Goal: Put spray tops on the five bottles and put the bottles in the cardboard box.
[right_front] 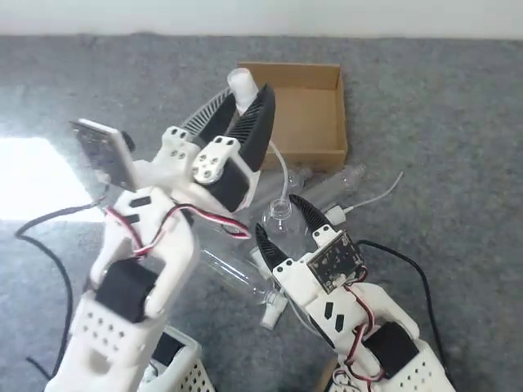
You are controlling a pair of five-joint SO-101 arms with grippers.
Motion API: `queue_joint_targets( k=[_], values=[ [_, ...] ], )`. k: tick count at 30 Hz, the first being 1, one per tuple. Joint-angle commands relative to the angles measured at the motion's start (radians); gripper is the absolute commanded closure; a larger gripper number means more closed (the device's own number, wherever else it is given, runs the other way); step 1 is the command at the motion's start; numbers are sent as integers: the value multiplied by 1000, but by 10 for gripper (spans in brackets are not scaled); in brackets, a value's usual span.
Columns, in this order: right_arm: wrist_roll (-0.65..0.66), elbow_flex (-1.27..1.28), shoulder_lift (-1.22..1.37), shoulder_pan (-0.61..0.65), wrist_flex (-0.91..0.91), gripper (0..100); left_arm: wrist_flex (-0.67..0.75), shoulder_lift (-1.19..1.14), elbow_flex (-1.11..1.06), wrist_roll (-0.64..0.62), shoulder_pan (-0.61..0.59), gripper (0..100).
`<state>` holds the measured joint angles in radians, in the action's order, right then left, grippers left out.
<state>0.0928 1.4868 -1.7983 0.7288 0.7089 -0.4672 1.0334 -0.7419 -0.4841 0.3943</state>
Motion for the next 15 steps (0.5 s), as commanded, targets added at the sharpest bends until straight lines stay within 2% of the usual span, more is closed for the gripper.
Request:
queue_joint_targets(
  k=[1, 15],
  values=[
    [14, -18, -7, 4, -25, 847, 63, 21, -12, 14, 2, 981],
    [14, -18, -7, -8, -25, 847, -97, 21, -13, 32, 3, 978]
  ],
)
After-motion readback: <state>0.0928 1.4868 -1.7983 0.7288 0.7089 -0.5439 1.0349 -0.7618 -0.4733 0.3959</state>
